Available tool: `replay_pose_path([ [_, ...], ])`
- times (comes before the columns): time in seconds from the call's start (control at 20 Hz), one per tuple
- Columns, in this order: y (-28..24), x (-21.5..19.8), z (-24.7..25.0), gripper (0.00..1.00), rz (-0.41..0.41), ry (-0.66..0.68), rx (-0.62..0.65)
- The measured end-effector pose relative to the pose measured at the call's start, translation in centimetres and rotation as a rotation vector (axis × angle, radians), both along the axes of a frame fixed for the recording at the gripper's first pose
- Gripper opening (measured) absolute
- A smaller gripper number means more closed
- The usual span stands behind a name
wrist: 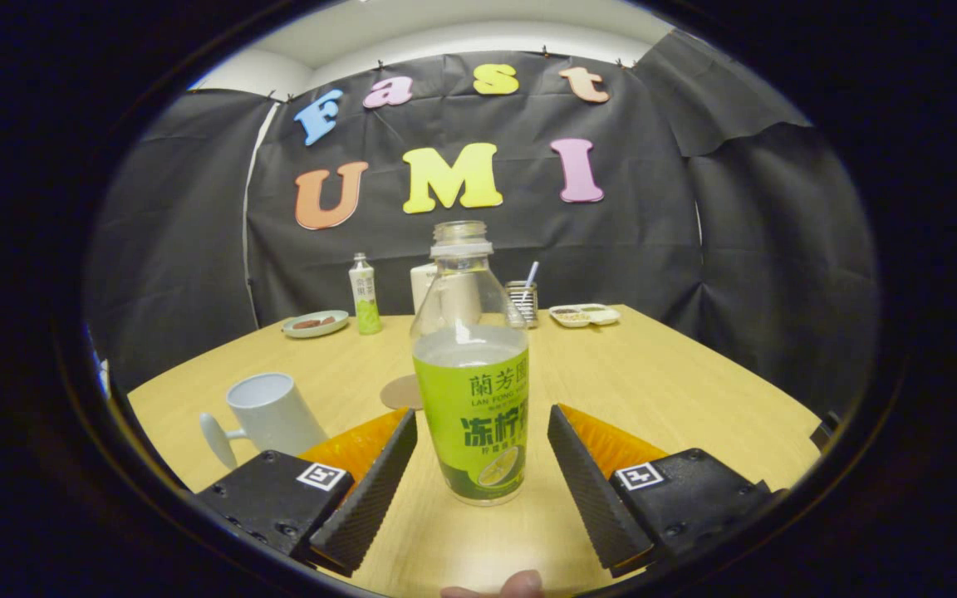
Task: Take the bottle from table, then pour the juice into the cup, finally place the bottle on the coaster
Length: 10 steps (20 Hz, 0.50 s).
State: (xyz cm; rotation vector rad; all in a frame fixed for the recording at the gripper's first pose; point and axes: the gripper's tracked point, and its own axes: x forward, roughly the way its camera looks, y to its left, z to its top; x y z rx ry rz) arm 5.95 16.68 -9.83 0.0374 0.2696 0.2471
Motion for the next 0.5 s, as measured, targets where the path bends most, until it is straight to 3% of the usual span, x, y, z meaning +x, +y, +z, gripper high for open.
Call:
replay_pose_path([
  [0.5, 0.7, 2.1, -0.2, 1.0, -0.03, 0.078, 0.094],
])
